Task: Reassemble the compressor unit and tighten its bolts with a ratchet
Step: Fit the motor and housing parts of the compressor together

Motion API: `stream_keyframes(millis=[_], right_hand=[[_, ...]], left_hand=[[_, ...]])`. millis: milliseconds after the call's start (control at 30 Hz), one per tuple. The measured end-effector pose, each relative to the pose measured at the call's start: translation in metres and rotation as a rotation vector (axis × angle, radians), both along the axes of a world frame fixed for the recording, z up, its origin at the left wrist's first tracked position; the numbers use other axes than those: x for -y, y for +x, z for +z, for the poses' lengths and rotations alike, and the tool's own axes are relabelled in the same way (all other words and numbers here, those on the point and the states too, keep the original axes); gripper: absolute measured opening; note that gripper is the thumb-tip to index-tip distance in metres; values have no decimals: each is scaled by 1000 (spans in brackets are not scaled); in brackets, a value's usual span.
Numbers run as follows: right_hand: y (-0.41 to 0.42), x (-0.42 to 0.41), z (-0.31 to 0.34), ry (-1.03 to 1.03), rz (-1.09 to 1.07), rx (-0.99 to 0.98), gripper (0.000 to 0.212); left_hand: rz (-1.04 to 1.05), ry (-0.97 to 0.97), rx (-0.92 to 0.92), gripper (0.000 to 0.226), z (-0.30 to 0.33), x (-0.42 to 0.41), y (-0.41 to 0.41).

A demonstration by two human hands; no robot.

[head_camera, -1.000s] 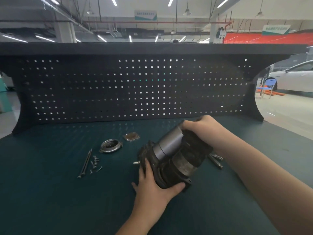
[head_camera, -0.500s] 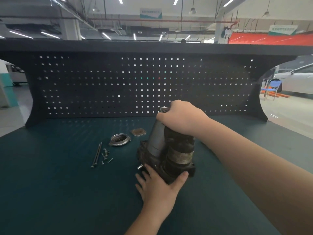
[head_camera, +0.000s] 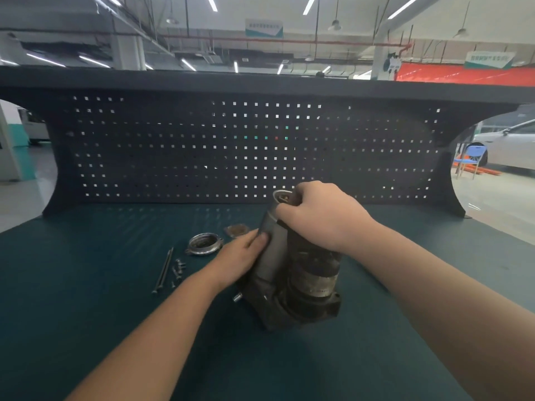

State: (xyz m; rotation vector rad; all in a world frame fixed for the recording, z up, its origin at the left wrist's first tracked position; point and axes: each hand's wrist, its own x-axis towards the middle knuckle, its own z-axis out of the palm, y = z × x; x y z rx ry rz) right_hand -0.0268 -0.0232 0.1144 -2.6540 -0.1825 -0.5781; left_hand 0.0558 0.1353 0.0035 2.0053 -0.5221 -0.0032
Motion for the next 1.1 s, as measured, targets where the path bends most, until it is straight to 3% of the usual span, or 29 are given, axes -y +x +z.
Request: stream_keyframes(millis=[200,300,367,467,567,667,800,967,1100], right_hand=[[-1,7,5,5,145,-41,19],[-10,13,5,-37,285,-36,18],[-15,18,5,-67,367,-11,30],[-14,22,4,-74,465,46,35],[-3,30,-1,49,543,124,35],[10,37,-13,263,590,340,24],[24,40,-36,512,410,692,36],[31,35,-58,948,408,575,58],[30,34,-74,906,473,658,36]], left_hand=[[32,163,34,80,-2,-17,-22],[176,232,127,75,-5,-23,-40],[285,275,251,73,-5,-23,-48],[260,136,216,77,-9,-20,-52],[192,-1,144,73,-14,-15,-48],[204,-14,188,67,-16,-13,-41],[219,-6,228,68,-19,-14,-39],[221,-1,276,67,-19,-13,-39],[235,-9,280,66,-19,-12,-39]])
